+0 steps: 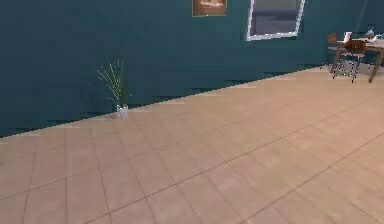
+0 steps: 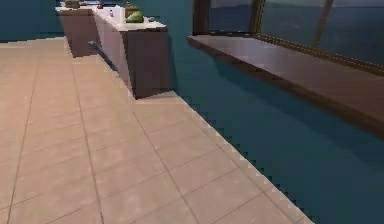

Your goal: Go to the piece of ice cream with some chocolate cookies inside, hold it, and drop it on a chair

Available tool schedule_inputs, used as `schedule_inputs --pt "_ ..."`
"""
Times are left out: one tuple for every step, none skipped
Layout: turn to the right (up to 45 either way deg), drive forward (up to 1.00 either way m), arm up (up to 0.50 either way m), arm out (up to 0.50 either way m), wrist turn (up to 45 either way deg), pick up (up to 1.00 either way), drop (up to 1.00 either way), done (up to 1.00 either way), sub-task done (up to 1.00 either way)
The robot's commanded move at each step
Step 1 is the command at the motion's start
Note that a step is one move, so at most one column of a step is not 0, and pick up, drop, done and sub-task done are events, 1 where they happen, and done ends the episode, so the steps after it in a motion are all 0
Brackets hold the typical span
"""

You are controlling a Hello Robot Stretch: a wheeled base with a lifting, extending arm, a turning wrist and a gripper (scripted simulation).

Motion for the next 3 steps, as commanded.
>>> schedule_inputs --pt "45.0 0.0 0.0 0.0 0.0 0.0 0.0 0.0 0.0" --pt "12.0 0.0 0.0 0.0 0.0 0.0 0.0 0.0 0.0" --pt "0.0 1.0 0.0 0.0 0.0 0.0 0.0 0.0 0.0"
